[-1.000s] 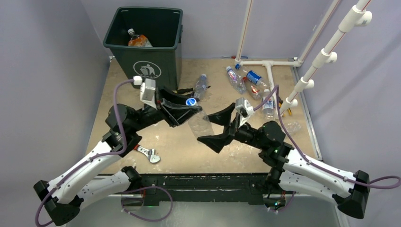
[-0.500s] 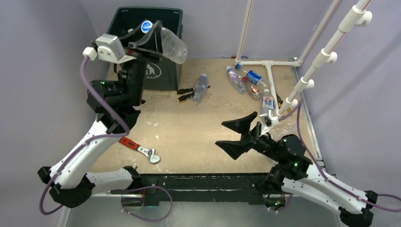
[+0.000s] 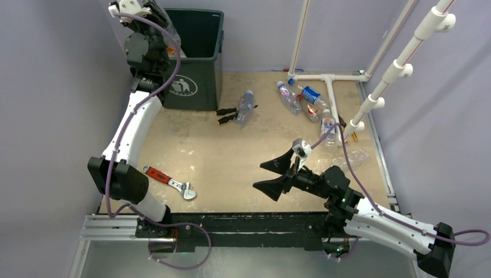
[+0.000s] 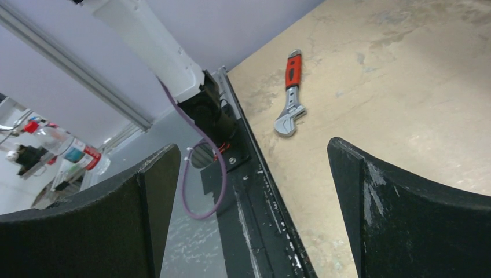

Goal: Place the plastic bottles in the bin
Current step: Place the plastic bottle in the trash bin.

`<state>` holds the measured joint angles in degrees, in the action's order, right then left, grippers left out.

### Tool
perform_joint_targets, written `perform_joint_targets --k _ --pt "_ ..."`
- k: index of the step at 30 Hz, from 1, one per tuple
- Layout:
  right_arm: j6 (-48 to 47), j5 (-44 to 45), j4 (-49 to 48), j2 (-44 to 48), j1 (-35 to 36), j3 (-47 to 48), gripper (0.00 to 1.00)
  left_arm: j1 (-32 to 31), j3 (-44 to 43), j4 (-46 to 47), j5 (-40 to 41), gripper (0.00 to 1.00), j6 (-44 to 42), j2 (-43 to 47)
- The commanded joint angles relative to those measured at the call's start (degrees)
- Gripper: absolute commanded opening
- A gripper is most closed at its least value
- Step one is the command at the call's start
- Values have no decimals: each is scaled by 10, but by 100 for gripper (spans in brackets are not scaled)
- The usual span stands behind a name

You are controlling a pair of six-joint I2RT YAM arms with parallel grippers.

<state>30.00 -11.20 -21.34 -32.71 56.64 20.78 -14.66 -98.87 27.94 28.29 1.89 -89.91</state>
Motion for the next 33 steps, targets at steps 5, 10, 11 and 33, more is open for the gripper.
perform_joint_targets --k 5,10,11,33 --pt "70 -33 -137 13 1 -88 99 67 -41 54 -6 0 118 -77" --pt "81 -9 -148 36 1 -118 99 73 -56 29 25 0 117 -137" --pt "79 -6 -143 39 1 -117 99 73 -57 15 31 1 121 -143" --pt "90 143 -38 17 1 -31 99 73 159 -261 1 99 368 225"
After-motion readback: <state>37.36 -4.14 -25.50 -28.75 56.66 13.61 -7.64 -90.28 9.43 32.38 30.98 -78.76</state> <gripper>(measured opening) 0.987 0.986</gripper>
